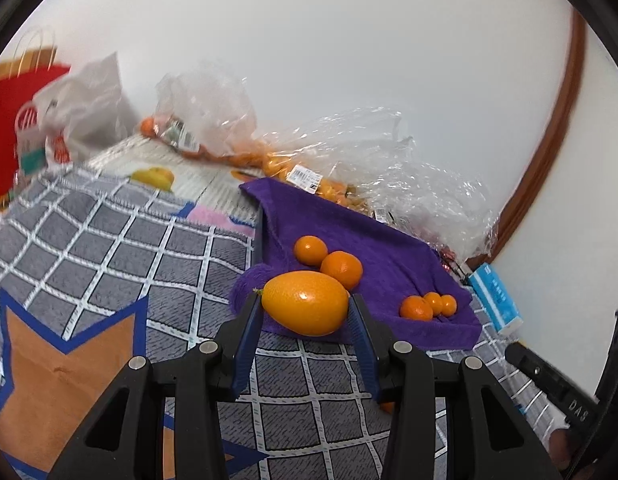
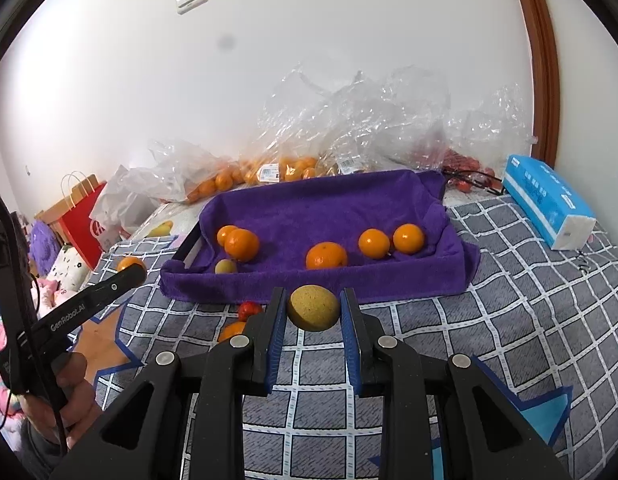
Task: Organize fruits
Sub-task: 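Lift the lemon and the oval orange fruit and carry both over the purple towel, then lower the lemon onto the towel and open the right tool while the left tool lowers its oval fruit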
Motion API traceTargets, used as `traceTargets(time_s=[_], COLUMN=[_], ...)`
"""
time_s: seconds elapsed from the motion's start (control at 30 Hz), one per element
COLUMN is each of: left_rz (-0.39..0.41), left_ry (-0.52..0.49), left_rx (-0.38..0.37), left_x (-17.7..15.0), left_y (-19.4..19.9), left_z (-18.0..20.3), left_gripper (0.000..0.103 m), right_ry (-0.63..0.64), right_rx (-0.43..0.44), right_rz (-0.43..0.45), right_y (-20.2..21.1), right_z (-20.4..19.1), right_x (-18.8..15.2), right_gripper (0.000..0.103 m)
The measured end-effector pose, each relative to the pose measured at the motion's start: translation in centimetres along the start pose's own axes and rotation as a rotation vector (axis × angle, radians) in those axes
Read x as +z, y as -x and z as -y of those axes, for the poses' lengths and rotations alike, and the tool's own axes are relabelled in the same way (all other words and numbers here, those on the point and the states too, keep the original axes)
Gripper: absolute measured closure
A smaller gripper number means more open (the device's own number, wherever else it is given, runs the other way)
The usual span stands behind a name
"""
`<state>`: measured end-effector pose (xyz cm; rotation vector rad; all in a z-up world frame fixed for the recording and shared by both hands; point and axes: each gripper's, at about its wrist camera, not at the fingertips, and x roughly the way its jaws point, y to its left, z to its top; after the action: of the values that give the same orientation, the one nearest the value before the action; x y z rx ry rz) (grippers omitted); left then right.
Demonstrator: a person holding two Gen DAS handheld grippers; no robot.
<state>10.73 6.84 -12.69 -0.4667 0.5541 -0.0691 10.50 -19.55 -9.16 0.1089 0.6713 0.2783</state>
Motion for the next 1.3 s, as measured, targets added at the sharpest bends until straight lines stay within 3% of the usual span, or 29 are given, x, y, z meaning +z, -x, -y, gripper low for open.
traceTargets(time_s=[0.17, 0.53, 0.83, 1.3], left_rz=[-0.004, 0.019, 0.051, 0.076], left_ry=[0.038, -0.016, -0.092, -0.155], left_rx=[0.014, 0.064, 0.061, 0.041], left_x=[0.1, 0.3, 3.4, 8.0], left_y=[-0.3, -0.1, 1.5, -0.9], left_z=[-0.7, 0.3, 2.4, 4.6], left_gripper=[0.062, 0.062, 0.062, 0.062], right_ry=[-0.003, -0.009, 0.013, -0.005], right_rx=[0.005, 0.002, -0.014, -0.040], right_rz=[0.003, 0.008, 0.044, 0.096], right_y=[0.2, 0.5, 0.4, -1.1], right_z=[0.1, 0.5, 1.0, 2.6], right_x=[0.1, -0.1, 1.7, 5.5], right_gripper=[0.076, 0.076, 0.076, 0.076])
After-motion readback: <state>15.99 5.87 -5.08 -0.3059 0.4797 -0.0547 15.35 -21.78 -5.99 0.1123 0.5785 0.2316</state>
